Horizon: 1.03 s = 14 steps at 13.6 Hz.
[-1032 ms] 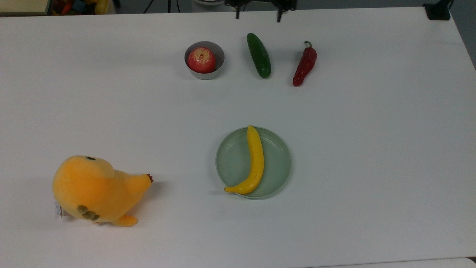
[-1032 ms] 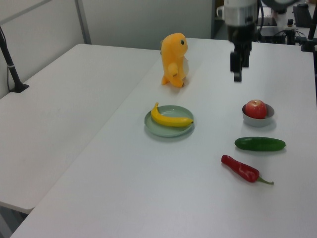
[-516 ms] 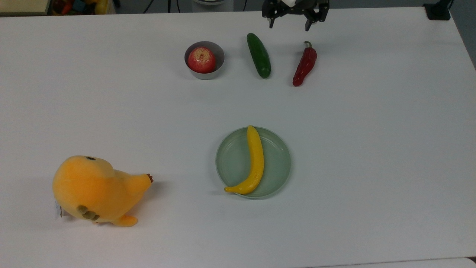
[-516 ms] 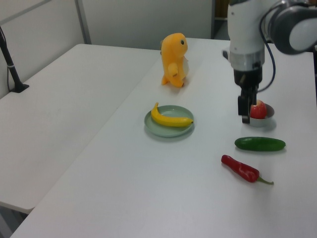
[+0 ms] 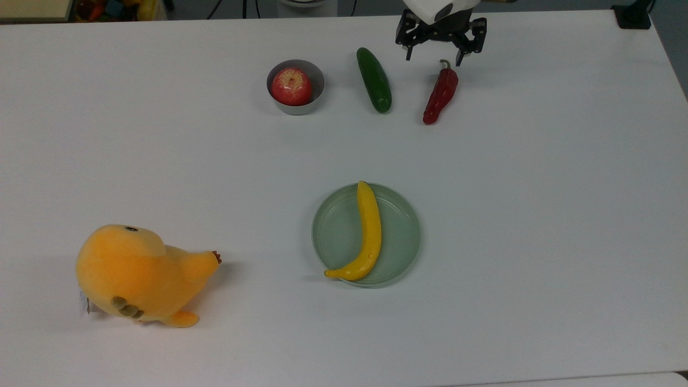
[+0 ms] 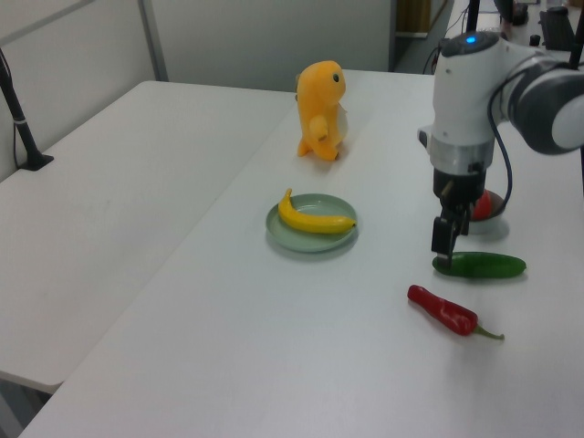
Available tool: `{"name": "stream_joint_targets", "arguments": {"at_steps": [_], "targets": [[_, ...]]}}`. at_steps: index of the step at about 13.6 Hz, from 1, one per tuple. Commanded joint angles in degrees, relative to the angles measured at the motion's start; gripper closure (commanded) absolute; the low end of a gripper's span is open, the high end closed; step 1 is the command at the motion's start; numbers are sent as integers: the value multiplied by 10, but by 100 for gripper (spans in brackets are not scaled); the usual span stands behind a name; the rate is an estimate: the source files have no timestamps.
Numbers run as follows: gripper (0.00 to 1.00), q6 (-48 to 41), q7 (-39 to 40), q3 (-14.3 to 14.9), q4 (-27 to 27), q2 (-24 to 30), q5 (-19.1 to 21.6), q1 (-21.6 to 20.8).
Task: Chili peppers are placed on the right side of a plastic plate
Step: 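Move the open gripper over the red chili pepper, then lower the gripper and close it around the red chili pepper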
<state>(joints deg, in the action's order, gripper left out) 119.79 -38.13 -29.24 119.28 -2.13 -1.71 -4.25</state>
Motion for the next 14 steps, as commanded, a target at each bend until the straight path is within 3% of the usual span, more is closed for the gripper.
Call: {"name": "stream_joint_targets", "arguments": {"at_steps": [1,14], "targets": [[0,64,-42,1,23,-23,6,-17],[3,119,-73,1,25,-98,-24,-29]]}}
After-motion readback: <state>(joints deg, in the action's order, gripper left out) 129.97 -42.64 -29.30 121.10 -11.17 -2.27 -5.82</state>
